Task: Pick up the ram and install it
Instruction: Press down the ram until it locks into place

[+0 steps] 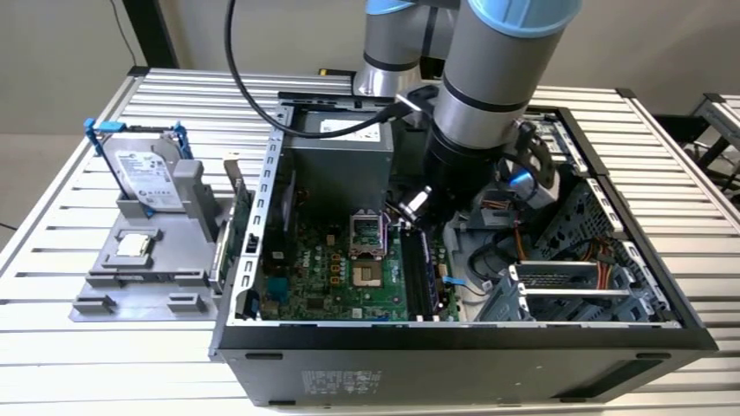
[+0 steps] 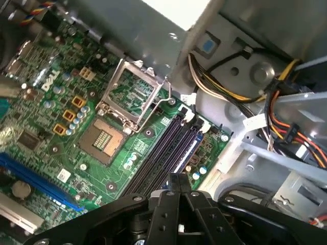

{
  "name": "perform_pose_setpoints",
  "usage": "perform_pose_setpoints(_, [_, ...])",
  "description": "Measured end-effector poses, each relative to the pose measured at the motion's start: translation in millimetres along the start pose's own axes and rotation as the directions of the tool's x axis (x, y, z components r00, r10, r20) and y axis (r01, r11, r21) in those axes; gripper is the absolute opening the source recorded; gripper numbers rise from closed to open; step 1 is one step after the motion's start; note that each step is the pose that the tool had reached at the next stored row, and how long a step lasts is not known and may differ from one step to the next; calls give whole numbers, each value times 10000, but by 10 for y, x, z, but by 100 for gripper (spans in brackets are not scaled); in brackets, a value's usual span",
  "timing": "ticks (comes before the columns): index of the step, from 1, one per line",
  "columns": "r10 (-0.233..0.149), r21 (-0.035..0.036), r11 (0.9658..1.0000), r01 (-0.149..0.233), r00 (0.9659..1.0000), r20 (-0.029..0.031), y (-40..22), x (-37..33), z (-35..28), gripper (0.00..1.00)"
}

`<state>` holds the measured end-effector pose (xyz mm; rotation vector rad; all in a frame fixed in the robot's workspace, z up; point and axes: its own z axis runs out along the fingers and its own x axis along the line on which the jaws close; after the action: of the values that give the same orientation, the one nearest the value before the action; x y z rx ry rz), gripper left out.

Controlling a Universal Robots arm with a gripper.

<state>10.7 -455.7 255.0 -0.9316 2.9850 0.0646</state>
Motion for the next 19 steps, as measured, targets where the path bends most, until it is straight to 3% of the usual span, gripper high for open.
perform_pose_setpoints(4, [-718,-19,9974,718,9974,-25,0,0,0,0])
perform_pose_setpoints(9, [-1490,-41,9888,1489,9888,-51,0,0,0,0])
perform_pose_setpoints(14, [-2332,-68,9724,2332,9724,-77,0,0,0,0])
perform_pose_setpoints(19, [-2759,-83,9612,2759,9611,-89,0,0,0,0])
